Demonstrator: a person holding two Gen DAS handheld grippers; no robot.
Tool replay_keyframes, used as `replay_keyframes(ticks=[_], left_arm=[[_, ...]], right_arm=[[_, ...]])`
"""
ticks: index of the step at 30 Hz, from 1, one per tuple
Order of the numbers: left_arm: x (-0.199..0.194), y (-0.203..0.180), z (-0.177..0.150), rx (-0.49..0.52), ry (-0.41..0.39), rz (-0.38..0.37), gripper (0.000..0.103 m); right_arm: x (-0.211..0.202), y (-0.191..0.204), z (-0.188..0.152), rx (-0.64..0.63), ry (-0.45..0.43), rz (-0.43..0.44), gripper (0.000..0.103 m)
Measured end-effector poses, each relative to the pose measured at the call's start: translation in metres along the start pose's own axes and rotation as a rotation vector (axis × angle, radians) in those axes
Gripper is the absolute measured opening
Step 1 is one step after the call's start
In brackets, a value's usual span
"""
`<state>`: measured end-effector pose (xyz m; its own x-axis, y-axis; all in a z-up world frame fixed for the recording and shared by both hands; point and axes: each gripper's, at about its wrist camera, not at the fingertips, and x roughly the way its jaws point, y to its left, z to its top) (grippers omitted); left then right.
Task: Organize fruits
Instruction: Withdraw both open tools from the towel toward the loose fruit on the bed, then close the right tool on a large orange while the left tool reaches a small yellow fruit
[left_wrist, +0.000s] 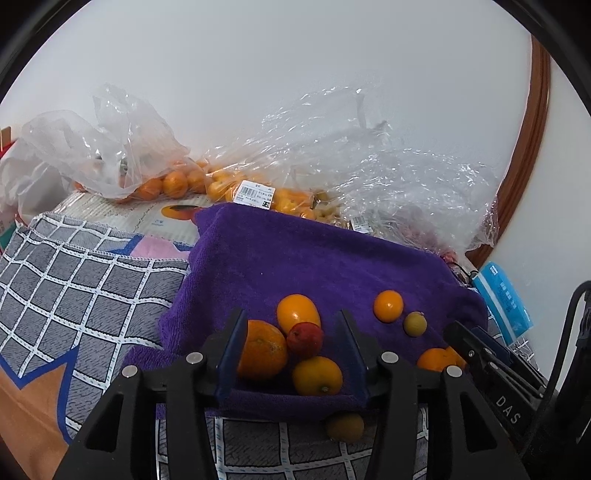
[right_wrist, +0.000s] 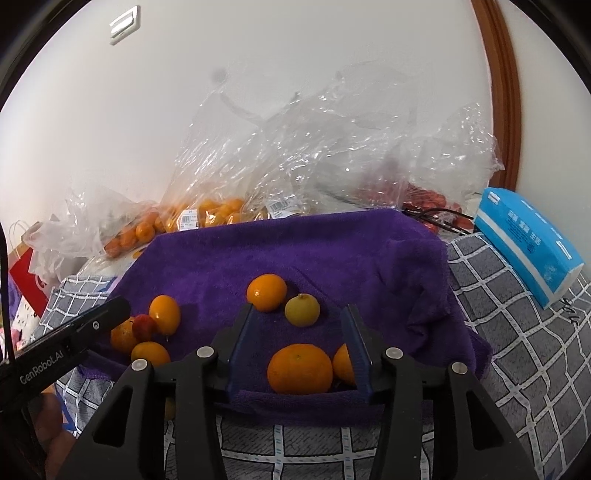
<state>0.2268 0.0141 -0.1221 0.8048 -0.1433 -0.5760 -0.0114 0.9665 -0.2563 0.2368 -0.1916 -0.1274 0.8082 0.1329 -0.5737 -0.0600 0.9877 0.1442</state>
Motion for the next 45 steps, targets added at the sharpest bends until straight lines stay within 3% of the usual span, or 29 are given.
replay_keyframes(ticks=[6,13,18,27,36,45], left_arm=[[-0.010,-0.002,0.001,0.004,-0.011,0.016,0.047],[-0.032,0.001,0.001,0.015,0.021,0.032,0.047],[-0.047,0.008,-0.011,0.046,0.039,0.080,0.047],[-0.064,0.043,-0.032,-0.003,0.110,0.113,0.048],[-0.064,0.055,-0.056,0.032,0.178,0.183,0.048],[-0.062,0.066,-0.069,0.007,0.202,0.181,0.047]], right_arm=[[-0.010,-0.001,0.000,0.013,-0.018,0.002,0.047],[-0.049,0.017,0.002,-0.091,-0.076,-0.057,0.048],[-0.061,0.019,-0.007,-0.038,0.015,0.012,0.050],[-0.058,0.030,-0.042,0.017,0.154,0.082,0.050],[-0.064,0.046,-0.073,-0.022,0.214,0.081,0.050],[-0.079,0.048,-0.079,-0.010,0.205,0.102,0.050]])
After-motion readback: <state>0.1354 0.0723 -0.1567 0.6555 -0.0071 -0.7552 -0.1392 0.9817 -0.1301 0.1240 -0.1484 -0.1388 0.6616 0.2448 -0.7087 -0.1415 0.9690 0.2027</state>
